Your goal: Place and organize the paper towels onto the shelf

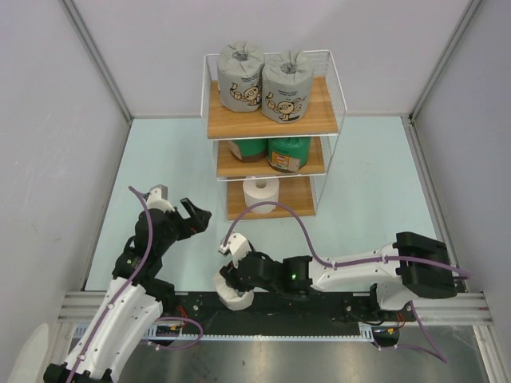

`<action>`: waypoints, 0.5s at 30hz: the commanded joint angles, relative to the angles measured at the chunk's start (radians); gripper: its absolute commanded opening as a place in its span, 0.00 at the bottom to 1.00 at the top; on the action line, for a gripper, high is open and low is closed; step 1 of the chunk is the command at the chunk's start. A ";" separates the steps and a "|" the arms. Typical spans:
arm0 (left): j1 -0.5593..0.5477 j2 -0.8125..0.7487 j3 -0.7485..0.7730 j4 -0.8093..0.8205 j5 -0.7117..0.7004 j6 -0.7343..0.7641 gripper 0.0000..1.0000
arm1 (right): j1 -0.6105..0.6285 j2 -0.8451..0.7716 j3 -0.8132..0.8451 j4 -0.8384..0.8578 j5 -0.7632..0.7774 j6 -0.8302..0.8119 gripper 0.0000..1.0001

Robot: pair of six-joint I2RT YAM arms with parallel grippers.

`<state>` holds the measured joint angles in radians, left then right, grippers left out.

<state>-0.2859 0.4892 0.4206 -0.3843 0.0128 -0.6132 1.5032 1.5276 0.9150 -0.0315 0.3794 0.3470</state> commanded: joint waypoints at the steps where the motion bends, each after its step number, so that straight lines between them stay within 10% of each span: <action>1: -0.007 -0.017 -0.005 0.005 0.009 -0.020 1.00 | 0.025 0.046 0.018 -0.033 0.088 0.030 0.63; 15: -0.015 -0.028 -0.006 0.005 0.006 -0.023 1.00 | 0.075 -0.046 0.015 -0.053 0.361 0.083 0.38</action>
<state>-0.2928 0.4721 0.4206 -0.3847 0.0120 -0.6136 1.5837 1.5440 0.9241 -0.0448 0.5858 0.4080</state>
